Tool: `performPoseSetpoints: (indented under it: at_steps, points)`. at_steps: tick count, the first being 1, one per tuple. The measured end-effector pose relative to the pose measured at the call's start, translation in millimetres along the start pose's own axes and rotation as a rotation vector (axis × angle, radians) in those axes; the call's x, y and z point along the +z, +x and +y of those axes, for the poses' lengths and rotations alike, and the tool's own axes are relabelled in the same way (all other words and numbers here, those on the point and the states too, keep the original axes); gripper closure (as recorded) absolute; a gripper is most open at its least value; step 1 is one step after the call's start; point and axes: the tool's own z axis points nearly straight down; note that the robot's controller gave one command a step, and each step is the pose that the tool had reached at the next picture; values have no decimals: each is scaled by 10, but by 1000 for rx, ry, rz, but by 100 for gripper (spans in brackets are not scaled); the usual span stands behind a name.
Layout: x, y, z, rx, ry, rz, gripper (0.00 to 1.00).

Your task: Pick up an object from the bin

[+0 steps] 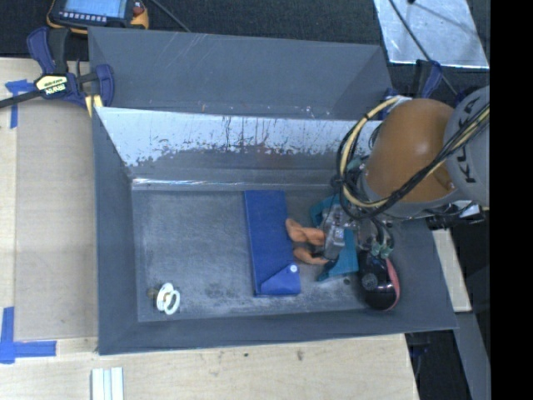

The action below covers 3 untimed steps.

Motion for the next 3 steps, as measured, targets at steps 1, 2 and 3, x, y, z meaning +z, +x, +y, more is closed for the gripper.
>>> performPoseSetpoints:
  at_steps: [1, 2, 3]
  points:
    - [-141, 17, -78, -14, 3, -2, 100]
    - [183, 62, 251, -71, 1, -5, 100]
    - [474, 44, 297, -151, -2, 3, 100]
